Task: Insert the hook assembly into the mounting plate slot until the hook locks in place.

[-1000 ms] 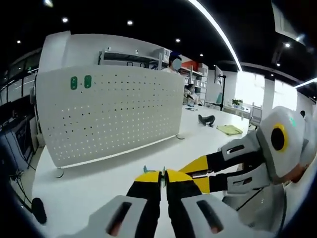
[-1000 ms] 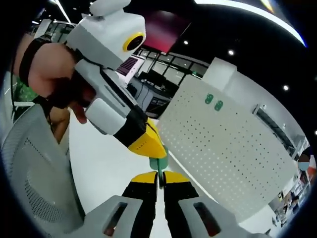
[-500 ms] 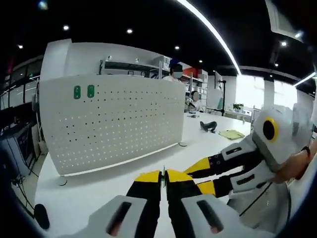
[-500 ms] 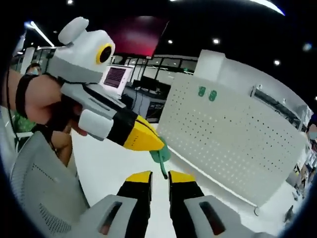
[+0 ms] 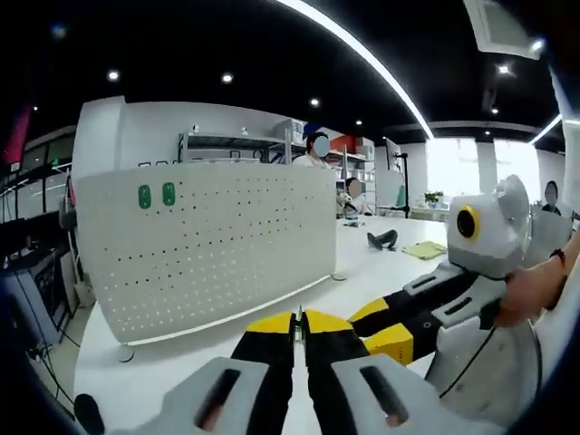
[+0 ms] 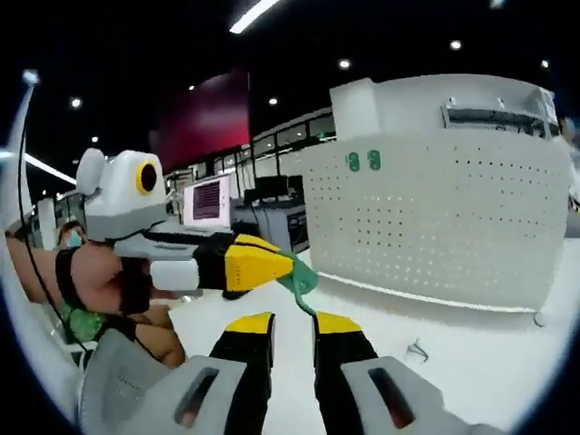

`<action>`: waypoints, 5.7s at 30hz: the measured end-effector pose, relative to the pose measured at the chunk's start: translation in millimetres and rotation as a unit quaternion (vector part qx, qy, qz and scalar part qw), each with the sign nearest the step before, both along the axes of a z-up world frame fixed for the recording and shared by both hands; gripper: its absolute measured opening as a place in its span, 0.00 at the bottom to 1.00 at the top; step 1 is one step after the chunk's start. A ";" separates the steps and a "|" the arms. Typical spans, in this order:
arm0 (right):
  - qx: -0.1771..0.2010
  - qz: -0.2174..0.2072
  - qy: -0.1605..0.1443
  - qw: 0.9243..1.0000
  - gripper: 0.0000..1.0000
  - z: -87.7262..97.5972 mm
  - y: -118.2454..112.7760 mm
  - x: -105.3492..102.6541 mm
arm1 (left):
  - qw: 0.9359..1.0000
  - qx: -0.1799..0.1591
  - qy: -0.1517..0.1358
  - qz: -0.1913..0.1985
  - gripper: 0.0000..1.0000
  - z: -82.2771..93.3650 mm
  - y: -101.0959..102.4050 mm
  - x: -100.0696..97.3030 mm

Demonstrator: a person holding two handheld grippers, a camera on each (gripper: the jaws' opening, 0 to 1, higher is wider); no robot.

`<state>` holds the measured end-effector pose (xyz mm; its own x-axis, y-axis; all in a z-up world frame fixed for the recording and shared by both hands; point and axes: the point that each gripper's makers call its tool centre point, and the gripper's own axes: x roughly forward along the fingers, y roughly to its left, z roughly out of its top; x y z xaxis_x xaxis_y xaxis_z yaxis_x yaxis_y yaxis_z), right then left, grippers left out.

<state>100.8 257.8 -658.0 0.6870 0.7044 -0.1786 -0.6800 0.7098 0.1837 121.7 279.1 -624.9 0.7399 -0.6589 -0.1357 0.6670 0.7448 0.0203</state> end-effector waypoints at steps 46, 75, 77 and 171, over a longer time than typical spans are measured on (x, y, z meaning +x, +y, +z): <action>0.554 -0.009 0.236 0.798 0.02 59.3 -16.6 5.0 | 0.989 -0.037 -0.140 -0.022 0.04 45.7 -11.1 -12.4; 0.425 -0.030 0.151 0.892 0.02 54.2 -14.3 5.0 | 0.995 -0.026 -0.092 -0.031 0.02 35.2 -12.4 -10.7; 0.413 -0.029 0.141 0.899 0.02 53.1 -13.8 5.3 | 0.995 -0.026 -0.087 -0.029 0.02 34.6 -11.7 -10.4; 0.156 -0.109 -0.017 0.982 0.01 94.3 -23.6 100.6 | 0.998 -0.048 0.023 -0.019 0.43 -15.9 27.8 -32.3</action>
<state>201.4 234.2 -563.7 0.8293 0.5567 0.0477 -0.5274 0.7517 0.3960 89.4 307.0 -640.8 0.7089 -0.6978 -0.1027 0.6931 0.7162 -0.0813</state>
